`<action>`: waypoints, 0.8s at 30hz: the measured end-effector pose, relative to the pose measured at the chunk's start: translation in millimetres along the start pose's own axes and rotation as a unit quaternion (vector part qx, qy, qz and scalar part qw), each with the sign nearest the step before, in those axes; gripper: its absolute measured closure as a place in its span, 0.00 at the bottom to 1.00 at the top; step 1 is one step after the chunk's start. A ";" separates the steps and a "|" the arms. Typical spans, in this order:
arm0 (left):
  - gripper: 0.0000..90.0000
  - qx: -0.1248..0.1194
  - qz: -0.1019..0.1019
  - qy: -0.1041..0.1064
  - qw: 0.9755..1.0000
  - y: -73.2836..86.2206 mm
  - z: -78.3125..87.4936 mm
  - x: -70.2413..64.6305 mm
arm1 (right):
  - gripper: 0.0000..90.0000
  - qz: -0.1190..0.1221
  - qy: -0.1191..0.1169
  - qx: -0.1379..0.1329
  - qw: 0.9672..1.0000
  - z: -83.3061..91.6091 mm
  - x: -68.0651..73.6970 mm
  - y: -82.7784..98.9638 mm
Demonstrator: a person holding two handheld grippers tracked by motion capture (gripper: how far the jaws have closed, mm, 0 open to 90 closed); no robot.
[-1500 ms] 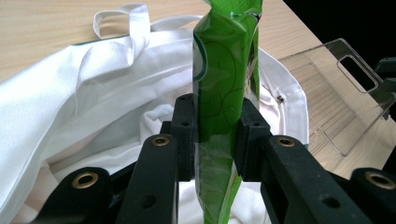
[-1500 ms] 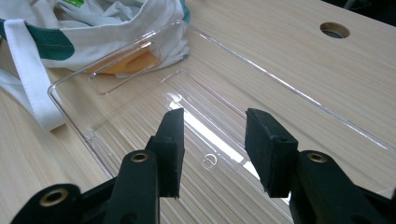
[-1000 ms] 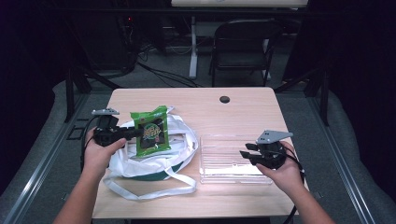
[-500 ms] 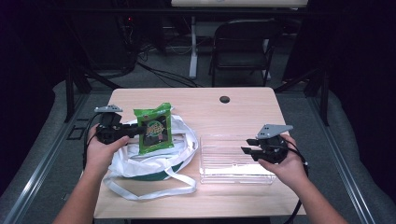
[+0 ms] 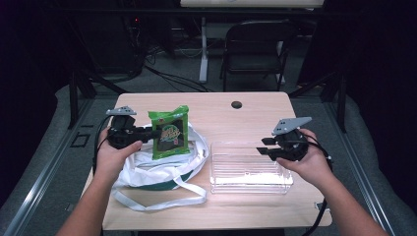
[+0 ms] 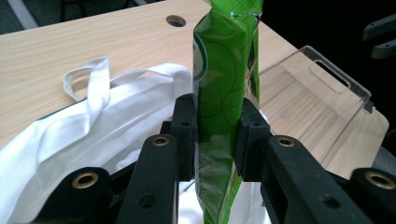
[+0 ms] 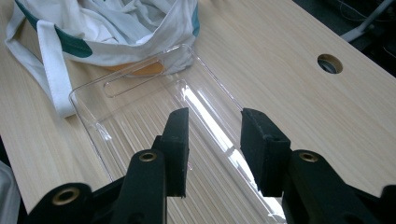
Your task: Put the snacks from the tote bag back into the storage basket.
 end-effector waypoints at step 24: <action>0.82 0.015 -0.039 0.045 0.998 -11.0 -34.3 -32.6 | 0.69 0.052 -0.042 -0.003 0.998 -3.5 5.3 -48.7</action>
Point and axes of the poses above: each handheld gripper's, and its own axes: z roughly backward along the jaws, y roughly out of its underside, x roughly to its left, the point moved 5 cm from there along -z, roughly forward along the jaws, and after that the axes turned 3 degrees about y, right-handed, at the moved point
